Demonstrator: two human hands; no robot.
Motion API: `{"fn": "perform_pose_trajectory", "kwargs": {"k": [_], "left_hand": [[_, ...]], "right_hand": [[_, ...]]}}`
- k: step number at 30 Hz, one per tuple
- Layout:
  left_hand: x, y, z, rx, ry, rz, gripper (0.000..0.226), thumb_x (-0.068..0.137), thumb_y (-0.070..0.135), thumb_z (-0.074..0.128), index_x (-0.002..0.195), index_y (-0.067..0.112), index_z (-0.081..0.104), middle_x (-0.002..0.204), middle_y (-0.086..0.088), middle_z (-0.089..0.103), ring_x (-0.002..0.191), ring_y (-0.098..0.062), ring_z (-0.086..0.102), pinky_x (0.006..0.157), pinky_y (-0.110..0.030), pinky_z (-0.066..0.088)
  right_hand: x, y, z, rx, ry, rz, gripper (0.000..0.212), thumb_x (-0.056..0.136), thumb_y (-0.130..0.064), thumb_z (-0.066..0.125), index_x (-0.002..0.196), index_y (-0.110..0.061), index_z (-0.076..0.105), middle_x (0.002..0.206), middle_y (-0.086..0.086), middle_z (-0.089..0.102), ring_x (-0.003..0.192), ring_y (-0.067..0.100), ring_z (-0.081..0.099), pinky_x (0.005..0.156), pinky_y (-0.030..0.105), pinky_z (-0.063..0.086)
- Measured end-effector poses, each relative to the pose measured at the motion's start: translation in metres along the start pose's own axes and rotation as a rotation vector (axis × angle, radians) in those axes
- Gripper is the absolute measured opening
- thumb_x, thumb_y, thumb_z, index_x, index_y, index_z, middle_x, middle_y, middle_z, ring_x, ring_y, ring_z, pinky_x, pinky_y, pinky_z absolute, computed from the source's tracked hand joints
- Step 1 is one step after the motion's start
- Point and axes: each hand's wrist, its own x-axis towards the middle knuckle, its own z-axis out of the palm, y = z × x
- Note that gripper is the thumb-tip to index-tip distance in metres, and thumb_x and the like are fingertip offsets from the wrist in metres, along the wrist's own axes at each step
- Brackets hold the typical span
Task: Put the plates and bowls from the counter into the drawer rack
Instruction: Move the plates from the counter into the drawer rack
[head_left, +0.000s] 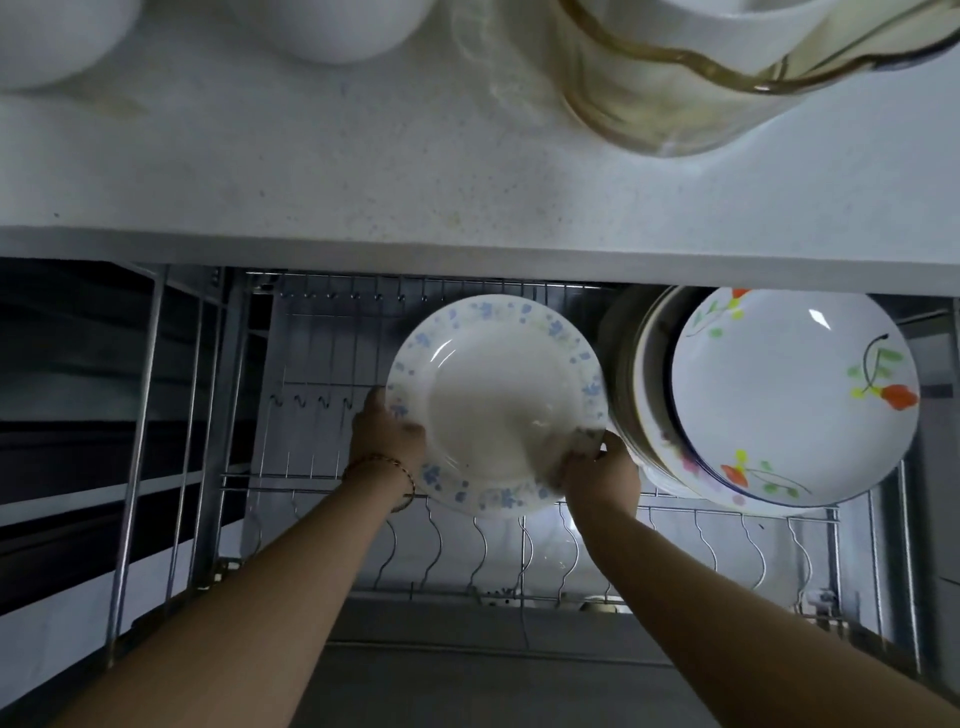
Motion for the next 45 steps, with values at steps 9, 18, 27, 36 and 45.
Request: {"fn": "perform_pose_trajectory", "kwargs": {"k": [9, 18, 27, 36, 45], "left_hand": [[-0.007, -0.002, 0.003, -0.098, -0.142, -0.133, 0.069, 0.083, 0.003, 0.053, 0.145, 0.012, 0.023, 0.139, -0.011, 0.049, 0.121, -0.033, 0.052, 0.095, -0.035, 0.045], [-0.105, 0.04, -0.023, 0.429, -0.265, 0.182, 0.041, 0.093, 0.016, 0.041, 0.133, 0.012, 0.047, 0.141, -0.01, 0.046, 0.126, -0.028, 0.049, 0.104, -0.027, 0.04], [-0.268, 0.179, -0.007, 0.558, -0.412, 0.562, 0.019, 0.092, 0.012, 0.041, 0.083, 0.021, 0.055, 0.095, -0.005, 0.049, 0.089, -0.019, 0.048, 0.092, -0.025, 0.045], [-0.416, 0.332, 0.095, 0.418, -0.313, 0.691, 0.024, 0.09, 0.008, 0.043, 0.095, 0.007, 0.067, 0.101, -0.016, 0.064, 0.11, -0.029, 0.062, 0.092, -0.028, 0.048], [-0.491, 0.448, 0.177, 0.324, -0.22, 0.645, 0.025, 0.086, 0.003, 0.044, 0.066, 0.016, 0.053, 0.07, 0.0, 0.049, 0.08, -0.02, 0.051, 0.073, -0.023, 0.041]], "right_hand": [[0.002, 0.001, -0.013, -0.074, -0.109, -0.077, 0.043, 0.087, -0.007, 0.048, 0.131, -0.006, 0.048, 0.107, 0.017, 0.065, 0.092, 0.028, 0.057, 0.072, 0.027, 0.039], [-0.048, -0.014, -0.101, -0.624, -0.622, -0.131, 0.045, 0.091, -0.02, 0.053, 0.126, 0.007, 0.052, 0.099, 0.012, 0.053, 0.088, 0.021, 0.05, 0.062, 0.021, 0.042], [-0.091, -0.043, -0.319, -0.668, -0.394, -0.365, 0.041, 0.094, -0.019, 0.045, 0.122, 0.008, 0.056, 0.125, 0.024, 0.059, 0.118, 0.033, 0.055, 0.098, 0.032, 0.043], [-0.04, -0.011, -0.569, -0.429, -0.218, -0.393, 0.042, 0.093, -0.017, 0.047, 0.132, -0.004, 0.049, 0.114, 0.014, 0.066, 0.087, 0.018, 0.059, 0.058, 0.019, 0.044], [0.019, -0.02, -0.742, -0.436, -0.156, -0.451, 0.037, 0.091, -0.011, 0.045, 0.126, -0.001, 0.053, 0.095, 0.01, 0.059, 0.082, 0.023, 0.057, 0.054, 0.021, 0.041]]}}
